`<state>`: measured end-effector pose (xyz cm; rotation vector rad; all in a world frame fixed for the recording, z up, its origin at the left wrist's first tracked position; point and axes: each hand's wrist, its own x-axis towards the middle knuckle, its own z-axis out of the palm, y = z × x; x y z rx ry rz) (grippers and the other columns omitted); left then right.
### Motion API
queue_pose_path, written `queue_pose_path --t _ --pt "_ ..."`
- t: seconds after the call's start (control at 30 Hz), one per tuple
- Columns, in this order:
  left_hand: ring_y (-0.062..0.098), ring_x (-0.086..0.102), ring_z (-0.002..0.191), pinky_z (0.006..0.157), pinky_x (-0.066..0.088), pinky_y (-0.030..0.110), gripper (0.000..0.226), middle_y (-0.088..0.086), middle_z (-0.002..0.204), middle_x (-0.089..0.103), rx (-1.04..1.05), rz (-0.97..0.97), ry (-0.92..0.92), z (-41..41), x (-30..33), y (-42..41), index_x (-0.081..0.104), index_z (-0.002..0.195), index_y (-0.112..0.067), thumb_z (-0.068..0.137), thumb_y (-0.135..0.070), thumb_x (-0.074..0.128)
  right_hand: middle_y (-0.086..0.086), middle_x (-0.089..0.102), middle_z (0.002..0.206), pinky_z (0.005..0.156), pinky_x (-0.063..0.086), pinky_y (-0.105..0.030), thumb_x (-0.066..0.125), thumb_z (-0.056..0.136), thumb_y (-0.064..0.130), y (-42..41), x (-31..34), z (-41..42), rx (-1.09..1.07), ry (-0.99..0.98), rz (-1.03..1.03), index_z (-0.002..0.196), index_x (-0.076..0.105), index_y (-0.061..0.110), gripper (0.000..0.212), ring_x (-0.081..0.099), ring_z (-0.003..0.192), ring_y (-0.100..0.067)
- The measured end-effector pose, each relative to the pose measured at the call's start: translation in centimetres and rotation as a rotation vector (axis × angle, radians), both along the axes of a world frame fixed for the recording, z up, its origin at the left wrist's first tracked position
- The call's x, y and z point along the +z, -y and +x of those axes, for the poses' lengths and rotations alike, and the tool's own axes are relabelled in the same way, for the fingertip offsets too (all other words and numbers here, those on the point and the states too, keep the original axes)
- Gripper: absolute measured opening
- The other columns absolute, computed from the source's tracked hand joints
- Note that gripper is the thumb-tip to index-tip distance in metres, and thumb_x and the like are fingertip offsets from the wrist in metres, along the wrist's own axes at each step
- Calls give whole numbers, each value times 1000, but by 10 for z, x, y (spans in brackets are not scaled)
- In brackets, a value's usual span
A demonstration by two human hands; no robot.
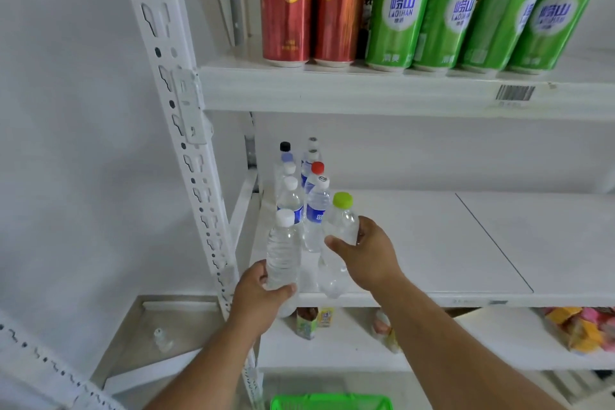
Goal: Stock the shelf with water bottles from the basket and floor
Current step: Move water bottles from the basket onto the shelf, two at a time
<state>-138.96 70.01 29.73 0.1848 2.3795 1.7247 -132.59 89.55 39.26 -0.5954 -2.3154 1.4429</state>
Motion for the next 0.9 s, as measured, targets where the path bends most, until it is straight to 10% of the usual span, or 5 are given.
queue_pose_path --t 0.27,0.77,0.9 --pt "0 59 105 83 47 23 45 -18 104 70 50 -4 52 -39 -17 -31 68 106 -36 67 -32 88 39 64 85 62 37 -9 78 75 41 -19 -23 -44 30 25 -6 86 60 49 23 53 85 23" --pt "-27 54 92 63 42 0 59 -45 94 63 -5 -29 55 -84 -33 -55 58 88 -71 68 -24 87 17 67 108 77 43 -16 78 74 36 -31 -61 -84 30 67 -80 111 65 38 40 60 100 3" --pt "-10 57 102 84 50 18 49 -25 104 68 11 -19 64 -90 -40 -54 62 98 -53 69 -25 88 18 65 110 80 44 -16 79 74 34 -32 -63 -86 34 61 -87 114 64 37 43 58 101 5"
